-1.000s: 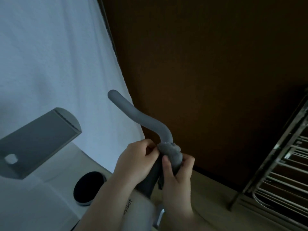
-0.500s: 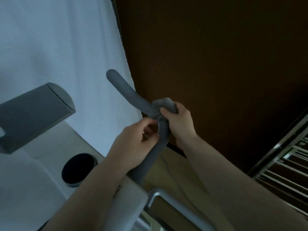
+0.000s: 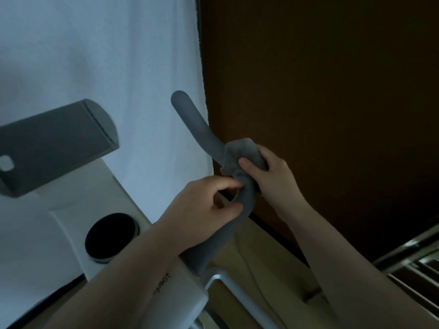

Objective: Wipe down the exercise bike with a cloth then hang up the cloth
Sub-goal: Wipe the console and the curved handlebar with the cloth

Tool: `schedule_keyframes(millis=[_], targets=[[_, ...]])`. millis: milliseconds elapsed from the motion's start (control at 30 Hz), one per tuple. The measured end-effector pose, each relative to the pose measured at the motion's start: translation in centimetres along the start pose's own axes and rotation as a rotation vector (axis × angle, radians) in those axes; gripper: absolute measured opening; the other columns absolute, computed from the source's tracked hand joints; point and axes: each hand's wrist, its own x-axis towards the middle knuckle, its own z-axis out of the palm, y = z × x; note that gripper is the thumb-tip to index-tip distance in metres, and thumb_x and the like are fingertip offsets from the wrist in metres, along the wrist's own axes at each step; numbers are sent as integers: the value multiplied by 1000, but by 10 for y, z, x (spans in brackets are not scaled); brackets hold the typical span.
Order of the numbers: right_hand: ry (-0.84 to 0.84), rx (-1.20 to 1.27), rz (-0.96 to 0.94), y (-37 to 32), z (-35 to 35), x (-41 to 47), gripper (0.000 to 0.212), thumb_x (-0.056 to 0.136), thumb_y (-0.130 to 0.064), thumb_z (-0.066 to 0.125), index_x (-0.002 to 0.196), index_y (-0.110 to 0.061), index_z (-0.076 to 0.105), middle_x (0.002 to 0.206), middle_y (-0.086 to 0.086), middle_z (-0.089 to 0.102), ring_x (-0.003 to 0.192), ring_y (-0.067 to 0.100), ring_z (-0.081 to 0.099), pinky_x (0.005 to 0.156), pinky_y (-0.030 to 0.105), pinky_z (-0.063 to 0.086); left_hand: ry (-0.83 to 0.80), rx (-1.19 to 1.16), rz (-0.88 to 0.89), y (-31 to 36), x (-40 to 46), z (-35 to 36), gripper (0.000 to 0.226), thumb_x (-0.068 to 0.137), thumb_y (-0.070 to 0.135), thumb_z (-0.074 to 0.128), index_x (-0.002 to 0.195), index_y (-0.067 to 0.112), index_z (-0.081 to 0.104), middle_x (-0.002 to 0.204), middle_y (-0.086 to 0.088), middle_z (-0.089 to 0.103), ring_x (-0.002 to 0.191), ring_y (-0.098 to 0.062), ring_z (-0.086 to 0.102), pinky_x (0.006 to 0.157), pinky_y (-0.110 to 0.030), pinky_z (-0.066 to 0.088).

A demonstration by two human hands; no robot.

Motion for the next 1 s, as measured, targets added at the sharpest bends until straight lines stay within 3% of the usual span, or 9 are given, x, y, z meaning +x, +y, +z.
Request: schedule_keyframes(millis=[67,200,300,433,667,767,867,1000], targets=[[-4,-3,-20,2,-4,-1,35,92,-36,60,125,-24,58,105,-6,68,96,13,66,75,27,52,1,8,5,0,1,0,35,88,31,63,123,33,61,111,17,65,81,-1,64,74,-22,52],[-85,-79,-57,-17,12,36,37,94,-35,57,129,-22,54,113,-4,65,103,12,62,88,30,51,-7,52,-13,-2,1,1,35,89,36,59,124,36,60,109,18,65,82,4,62,76,-21,53],[-145,113,-14,-15,16,40,37,95,-30,58,131,-22,53,112,-3,66,101,11,65,81,25,51,-9,54,-13,-2,0,0,35,89,38,59,124,36,59,104,20,65,82,5,61,76,-16,51],[-168,173,21,0,-3,11,34,94,-27,59,128,-30,55,109,-10,69,96,4,67,74,18,53,-3,63,31,-3,-3,-1,36,90,36,60,126,32,60,106,17,66,85,5,61,74,-10,47],[-257,-60,-30,-33,17,56,44,98,-27,53,139,-19,41,123,-5,57,113,9,56,80,13,44,-14,101,27,-2,-1,0,35,90,41,55,124,36,59,105,18,65,84,3,60,75,-20,51],[-205,-136,-46,-31,16,41,42,99,-27,50,139,-23,37,114,-12,56,102,4,55,76,13,40,-6,93,40,-3,-2,0,33,90,40,56,123,36,60,101,18,65,81,4,61,73,-17,51],[-154,18,33,-17,-1,7,35,98,-26,51,132,-28,45,110,-10,61,97,4,60,72,15,45,2,65,57,-3,-3,0,33,90,36,60,123,32,61,101,16,67,81,2,62,72,-18,51],[-13,102,146,-8,-4,-21,33,97,-28,53,129,-26,44,109,-4,62,97,14,62,76,31,52,-5,63,54,-4,-2,0,35,89,38,61,124,33,61,104,18,66,82,3,62,73,-18,53]])
